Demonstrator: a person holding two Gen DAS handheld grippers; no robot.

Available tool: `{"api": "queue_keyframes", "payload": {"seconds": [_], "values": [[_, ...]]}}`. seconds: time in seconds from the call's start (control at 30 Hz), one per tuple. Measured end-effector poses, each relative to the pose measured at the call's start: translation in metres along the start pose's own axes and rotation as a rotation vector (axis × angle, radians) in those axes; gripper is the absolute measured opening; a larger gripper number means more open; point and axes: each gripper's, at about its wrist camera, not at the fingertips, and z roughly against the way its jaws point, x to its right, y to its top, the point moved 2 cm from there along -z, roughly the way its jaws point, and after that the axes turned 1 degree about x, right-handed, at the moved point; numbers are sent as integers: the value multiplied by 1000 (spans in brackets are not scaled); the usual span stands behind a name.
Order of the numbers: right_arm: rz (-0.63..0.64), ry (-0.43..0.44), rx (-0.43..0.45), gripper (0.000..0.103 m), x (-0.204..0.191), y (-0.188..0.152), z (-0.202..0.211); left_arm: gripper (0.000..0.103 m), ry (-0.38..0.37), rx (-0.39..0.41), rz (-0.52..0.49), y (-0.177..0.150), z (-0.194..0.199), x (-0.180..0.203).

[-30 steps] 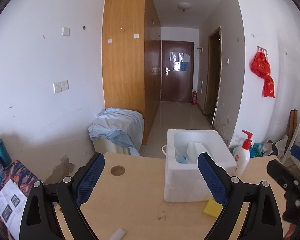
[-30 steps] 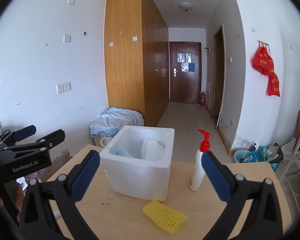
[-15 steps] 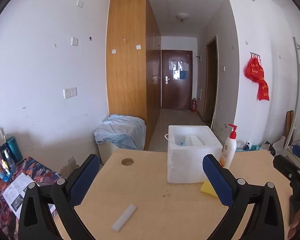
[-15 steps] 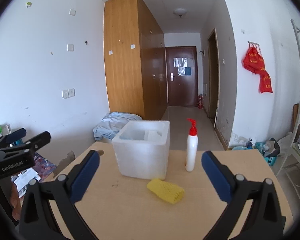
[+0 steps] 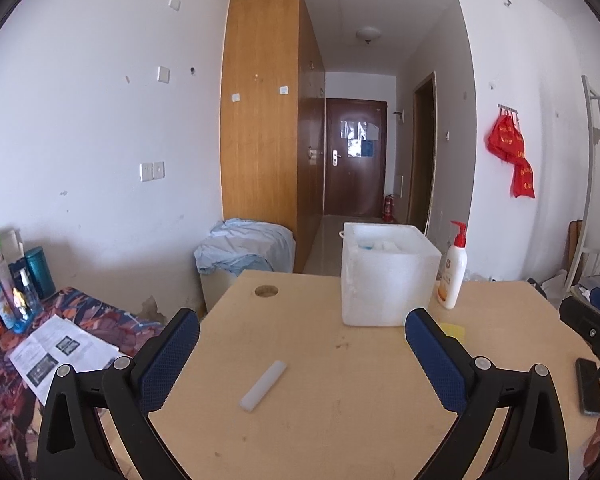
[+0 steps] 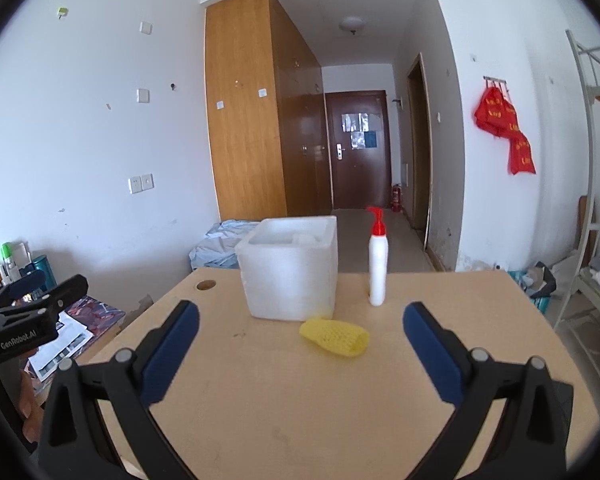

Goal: Organize soft objects
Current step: 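Withdraw both open grippers from the foam box back toward the table, then move the left gripper to the white stick while the right approaches the yellow fruit net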

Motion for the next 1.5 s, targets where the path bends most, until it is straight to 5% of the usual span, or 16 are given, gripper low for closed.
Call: {"api": "queue_keyframes", "payload": {"seconds": [0.6,1.5], "values": [[-12,9,-23,103,-10,-46,18,103,13,-58,2,-71,10,-22],[21,-13,-245,103,19,-44,-115,103,52,-287,14,-97,-137,-42]]}}
